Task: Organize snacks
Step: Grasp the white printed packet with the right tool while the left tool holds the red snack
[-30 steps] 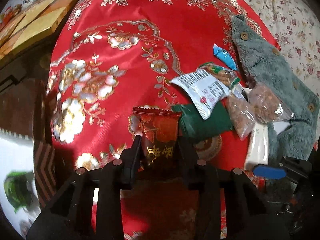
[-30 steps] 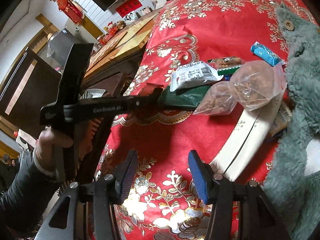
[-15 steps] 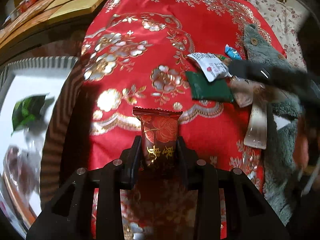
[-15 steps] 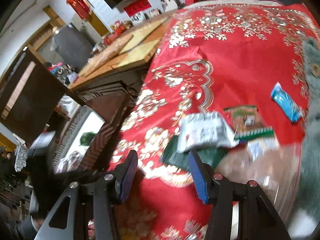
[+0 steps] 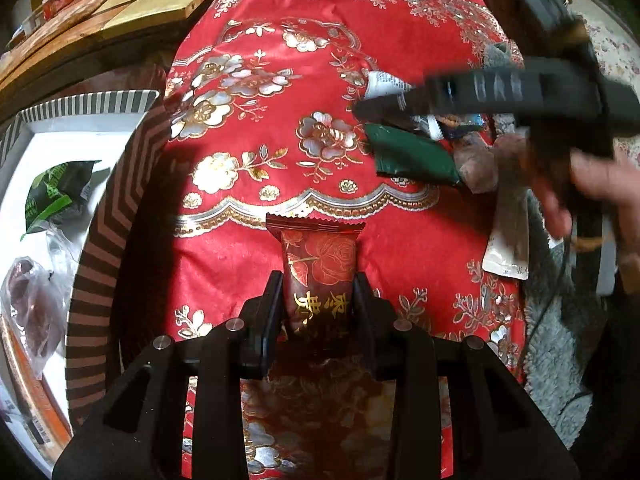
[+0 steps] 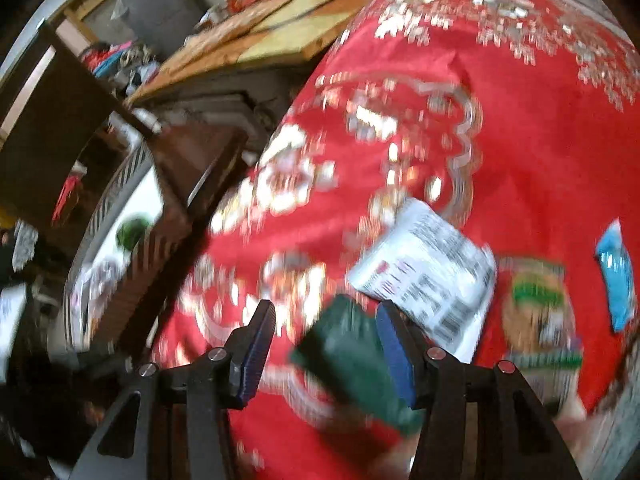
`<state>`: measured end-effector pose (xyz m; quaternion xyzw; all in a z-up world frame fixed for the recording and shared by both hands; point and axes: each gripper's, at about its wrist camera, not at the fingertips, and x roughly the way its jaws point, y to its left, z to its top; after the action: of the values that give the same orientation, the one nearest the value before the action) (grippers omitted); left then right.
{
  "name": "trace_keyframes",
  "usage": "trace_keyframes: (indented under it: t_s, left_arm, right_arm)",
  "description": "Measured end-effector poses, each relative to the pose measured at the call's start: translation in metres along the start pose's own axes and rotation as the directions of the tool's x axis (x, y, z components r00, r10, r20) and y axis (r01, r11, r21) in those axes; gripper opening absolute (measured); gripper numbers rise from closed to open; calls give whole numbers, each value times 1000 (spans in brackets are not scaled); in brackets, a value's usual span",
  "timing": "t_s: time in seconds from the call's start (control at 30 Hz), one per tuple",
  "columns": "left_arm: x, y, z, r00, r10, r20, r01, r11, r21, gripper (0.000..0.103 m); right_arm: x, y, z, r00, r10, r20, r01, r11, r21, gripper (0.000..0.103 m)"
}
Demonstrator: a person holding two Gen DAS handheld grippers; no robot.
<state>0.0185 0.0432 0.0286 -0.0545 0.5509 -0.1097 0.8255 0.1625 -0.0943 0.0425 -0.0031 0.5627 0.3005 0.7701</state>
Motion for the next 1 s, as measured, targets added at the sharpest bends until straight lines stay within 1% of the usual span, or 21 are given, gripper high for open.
trace_keyframes:
  t_s: [0.07, 0.1, 0.13, 0.17, 0.2, 0.23, 0.3, 0.37, 0.4, 0.47, 0.57, 0.63, 0.7, 0.73, 0.77, 0.8, 0.87, 0.9, 0.93, 0.97, 1.0]
  left_arm:
    - [0, 1, 0, 1000, -2, 1, 2, 1000, -2, 33]
    - [0, 1, 0, 1000, -5, 0, 5, 1000, -5, 33]
    - [1, 3, 0, 1000, -10, -1, 10, 1000, -16, 33]
    - [2, 4, 0, 1000, -13, -1, 13, 1000, -22, 33]
    - [2, 4, 1, 1000, -14, -1, 14, 1000, -27, 33]
    - [2, 4, 0, 1000, -13, 0, 13, 999, -30, 33]
    - [3, 4, 0, 1000, -11, 1, 12, 999, -37, 33]
    - [4, 4, 0, 1000, -7, -2, 7, 999, -40, 33]
    - [4, 4, 0, 1000, -6, -3, 6, 999, -41, 33]
    - [4, 3, 0, 1000, -1, -7, 0, 999, -45, 33]
    - [7, 3, 1, 1000, 2, -10, -2, 999, -47, 33]
    - [8, 2, 2, 1000, -2, -11, 2, 999, -41, 40]
    - [9, -2, 3, 1000, -11, -14, 11, 1000, -25, 51]
    - [10, -5, 3, 1000, -11, -14, 11, 1000, -13, 52]
    - [10, -7, 3, 1000, -3, -12, 3, 1000, -4, 53]
    - [10, -9, 2, 1000, 9, -3, -9, 1000, 1, 53]
    - [10, -7, 2, 1000, 3, 10, -3, 1000, -9, 52]
    - [9, -5, 1, 1000, 3, 14, -3, 1000, -17, 44]
    - [8, -1, 1, 1000, 17, 17, -17, 999, -35, 37]
    - [7, 3, 1, 1000, 11, 16, -10, 999, -47, 33]
    - [6, 5, 1, 1000, -6, 14, 6, 998, -58, 33]
  right_arm:
    - [-6, 0, 7, 998, 48, 26, -48, 999, -12, 51]
    - [-14, -1, 8, 998, 61, 35, -60, 998, -36, 51]
    - [-18, 0, 8, 998, 52, 41, -49, 997, -56, 52]
    - [-24, -1, 7, 998, 24, 52, -19, 996, -87, 53]
    - [-29, -4, 5, 997, -24, 67, 32, 992, -126, 55]
    - [-32, -6, 4, 995, -66, 79, 78, 985, -154, 58]
    - [-30, -14, 3, 988, -130, 83, 144, 970, -197, 62]
    - [-26, -20, 4, 985, -161, 67, 172, 957, -235, 68]
    - [-21, -21, 5, 982, -182, 57, 191, 944, -271, 69]
    - [-9, -22, 7, 976, -213, 40, 214, 918, -333, 70]
    - [7, -24, 10, 971, -239, 9, 225, 901, -370, 70]
    - [16, -24, 9, 967, -254, -2, 232, 888, -398, 70]
    - [21, -22, 8, 962, -274, 2, 250, 874, -416, 69]
    - [21, -22, 8, 962, -274, 6, 252, 876, -412, 60]
    - [19, -21, 7, 962, -273, 18, 256, 878, -404, 50]
    - [19, -19, 6, 959, -281, 28, 269, 878, -396, 50]
    - [16, -16, 2, 956, -290, 41, 284, 882, -376, 49]
    - [13, -14, -1, 955, -291, 47, 288, 886, -363, 49]
    - [10, -10, -3, 954, -293, 58, 294, 888, -353, 49]
    - [1, -8, -8, 955, -287, 79, 297, 894, -334, 49]
    - [-6, -6, -11, 955, -281, 94, 296, 900, -321, 49]
